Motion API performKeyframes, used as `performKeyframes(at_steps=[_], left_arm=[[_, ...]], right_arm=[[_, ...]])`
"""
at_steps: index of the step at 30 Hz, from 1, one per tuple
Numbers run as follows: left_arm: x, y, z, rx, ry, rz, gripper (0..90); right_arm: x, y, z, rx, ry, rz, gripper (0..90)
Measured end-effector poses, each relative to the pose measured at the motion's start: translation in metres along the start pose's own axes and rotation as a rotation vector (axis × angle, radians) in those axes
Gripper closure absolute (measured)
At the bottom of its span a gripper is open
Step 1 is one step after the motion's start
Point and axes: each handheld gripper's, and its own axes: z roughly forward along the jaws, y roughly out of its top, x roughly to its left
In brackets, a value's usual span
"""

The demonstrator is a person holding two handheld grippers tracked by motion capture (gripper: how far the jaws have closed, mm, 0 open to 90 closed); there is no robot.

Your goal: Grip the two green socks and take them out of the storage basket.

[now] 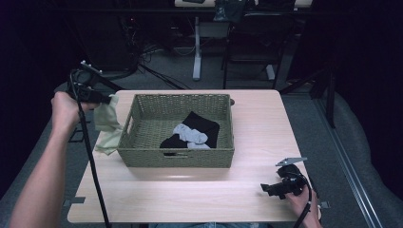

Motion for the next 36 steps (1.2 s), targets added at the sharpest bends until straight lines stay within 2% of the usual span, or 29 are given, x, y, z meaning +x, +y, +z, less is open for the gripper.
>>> performKeyframes(at_steps=[5,12,21,28,36], left_arm=[[0.013,-0.017,0.014,0.01,-0.005,-0.044,84.5],[0.023,-0.038,0.04,0.048,-0.024,-0.082,84.7],[0.03,-0.063,0.079,0.093,-0.044,-0.127,84.6],[0.04,-0.086,0.106,0.11,-0.055,-0.189,84.4],[0.043,-0.113,0.14,0.162,-0.059,-0.226,83.9]], right_arm=[[0.0,0.0,0.0,0.0,0.0,-0.001,3.3],[0.0,0.0,0.0,0.0,-0.002,0.0,3.3],[0.0,0.0,0.0,0.001,0.001,-0.001,3.3],[0.0,0.0,0.001,0.0,0.0,0.004,3.3],[0.0,0.0,0.0,0.009,0.001,-0.003,3.3]])
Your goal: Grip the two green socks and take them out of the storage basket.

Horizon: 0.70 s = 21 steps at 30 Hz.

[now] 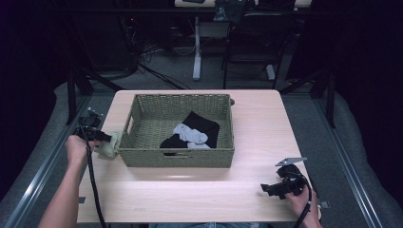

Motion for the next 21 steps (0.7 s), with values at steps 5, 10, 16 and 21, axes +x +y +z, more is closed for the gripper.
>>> performKeyframes(at_steps=[5,10,16,21], left_arm=[[0.003,-0.007,0.017,0.016,-0.013,-0.021,83.6],[0.003,-0.008,0.016,0.003,-0.023,-0.03,82.3],[0.006,-0.01,-0.005,-0.074,-0.069,-0.066,48.9],[-0.004,-0.015,-0.032,-0.118,-0.045,-0.034,16.1]], right_arm=[[0.0,0.0,0.0,-0.008,-0.001,0.003,3.3],[0.0,0.0,0.0,-0.007,0.002,0.004,3.3],[0.0,0.0,0.0,-0.012,0.003,0.007,3.2],[0.0,0.0,0.0,-0.009,0.0,0.003,3.3]])
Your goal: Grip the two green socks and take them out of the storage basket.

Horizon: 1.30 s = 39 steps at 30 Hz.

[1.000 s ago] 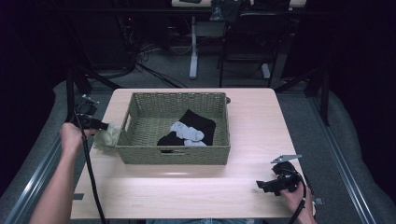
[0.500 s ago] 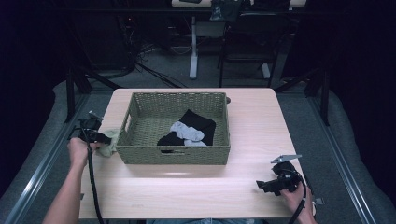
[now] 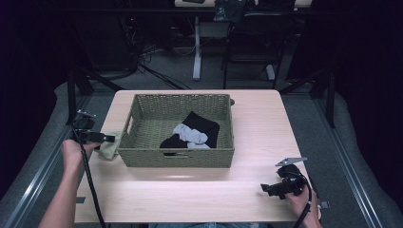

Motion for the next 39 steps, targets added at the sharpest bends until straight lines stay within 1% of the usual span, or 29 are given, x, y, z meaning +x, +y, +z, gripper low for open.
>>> performKeyframes(at_steps=[2,4,5,9,14,15,16,20,22,23,26,27,28,30,35,37,39], left_arm=[[-0.006,-0.003,-0.011,-0.013,0.011,0.013,13.7],[-0.01,-0.007,-0.021,-0.032,0.014,0.026,8.5],[-0.012,-0.009,-0.026,-0.04,0.025,0.034,7.1],[-0.026,-0.025,-0.041,-0.063,0.025,0.069,3.5],[-0.04,-0.046,-0.052,-0.092,0.017,0.112,1.9],[-0.04,-0.046,-0.052,-0.092,0.017,0.112,1.9],[-0.046,-0.055,-0.055,-0.102,0.006,0.125,1.8],[-0.06,-0.07,-0.061,-0.113,-0.003,0.161,0.0],[-0.067,-0.076,-0.063,-0.117,0.007,0.179,0.0],[-0.071,-0.081,-0.064,-0.121,0.003,0.187,0.0],[-0.078,-0.09,-0.063,-0.121,-0.008,0.198,0.0],[-0.078,-0.09,-0.063,-0.121,-0.008,0.198,0.0],[-0.082,-0.097,-0.061,-0.117,-0.017,0.203,0.0],[-0.084,-0.103,-0.057,-0.108,-0.02,0.204,0.0],[-0.09,-0.118,-0.043,-0.08,-0.037,0.207,0.0],[-0.092,-0.122,-0.038,-0.074,-0.033,0.209,0.0],[-0.094,-0.128,-0.034,-0.074,-0.044,0.202,0.0]], right_arm=[[0.0,0.0,0.0,0.001,-0.001,-0.001,3.2],[0.001,0.0,-0.001,-0.003,0.001,0.003,3.3],[0.0,0.0,-0.001,0.0,0.001,0.002,3.3],[0.0,0.0,-0.001,0.003,0.0,0.0,3.3],[0.001,0.0,-0.001,0.0,0.0,0.0,3.2],[0.001,0.0,-0.001,0.001,0.0,0.0,3.2],[0.001,0.0,0.0,0.0,-0.001,0.001,3.3],[0.001,0.0,0.0,0.006,0.002,-0.001,3.3],[0.001,0.0,0.0,0.011,-0.004,-0.006,3.3],[0.001,0.0,0.0,0.011,-0.004,-0.006,3.2],[0.001,-0.001,0.0,0.009,-0.003,-0.002,3.3],[0.001,-0.001,0.0,0.009,0.001,-0.002,3.2],[0.001,-0.001,0.0,0.009,-0.003,-0.003,3.2],[0.001,-0.001,0.001,0.006,0.004,-0.002,3.2],[0.002,-0.001,0.0,0.007,0.002,-0.004,3.3],[0.002,-0.001,0.001,0.012,0.0,-0.003,3.2],[0.002,-0.001,0.001,0.011,0.003,-0.001,3.2]])
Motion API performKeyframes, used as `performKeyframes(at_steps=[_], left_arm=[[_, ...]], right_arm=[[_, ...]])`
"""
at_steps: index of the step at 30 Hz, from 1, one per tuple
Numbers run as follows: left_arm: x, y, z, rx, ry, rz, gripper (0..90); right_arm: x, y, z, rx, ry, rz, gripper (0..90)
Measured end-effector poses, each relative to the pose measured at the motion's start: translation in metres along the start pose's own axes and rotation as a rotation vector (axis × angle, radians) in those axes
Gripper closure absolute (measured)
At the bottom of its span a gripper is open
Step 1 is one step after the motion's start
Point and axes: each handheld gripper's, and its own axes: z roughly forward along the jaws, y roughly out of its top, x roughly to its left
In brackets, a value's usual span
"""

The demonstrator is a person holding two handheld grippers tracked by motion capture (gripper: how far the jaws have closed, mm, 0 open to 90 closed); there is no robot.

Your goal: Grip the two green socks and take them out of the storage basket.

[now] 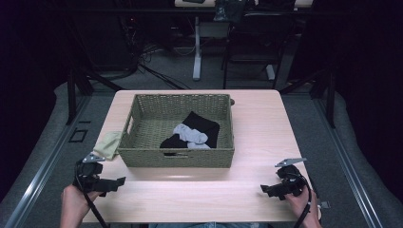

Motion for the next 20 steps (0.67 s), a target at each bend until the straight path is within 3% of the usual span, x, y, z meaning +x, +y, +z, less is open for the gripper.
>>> performKeyframes(at_steps=[6,12,15,20], left_arm=[[-0.007,-0.015,0.012,0.0,-0.002,-0.003,0.0],[-0.009,-0.024,0.026,0.052,-0.01,0.005,0.0],[-0.008,-0.025,0.027,0.06,-0.015,0.009,0.0],[-0.005,-0.025,0.023,0.043,0.013,0.012,0.0]], right_arm=[[0.0,0.0,0.0,-0.002,0.001,-0.001,3.2],[0.0,0.001,-0.001,-0.001,-0.003,-0.011,3.2],[-0.001,0.002,-0.001,-0.003,-0.003,-0.01,3.2],[-0.002,0.003,0.0,-0.002,-0.006,-0.013,3.3]])
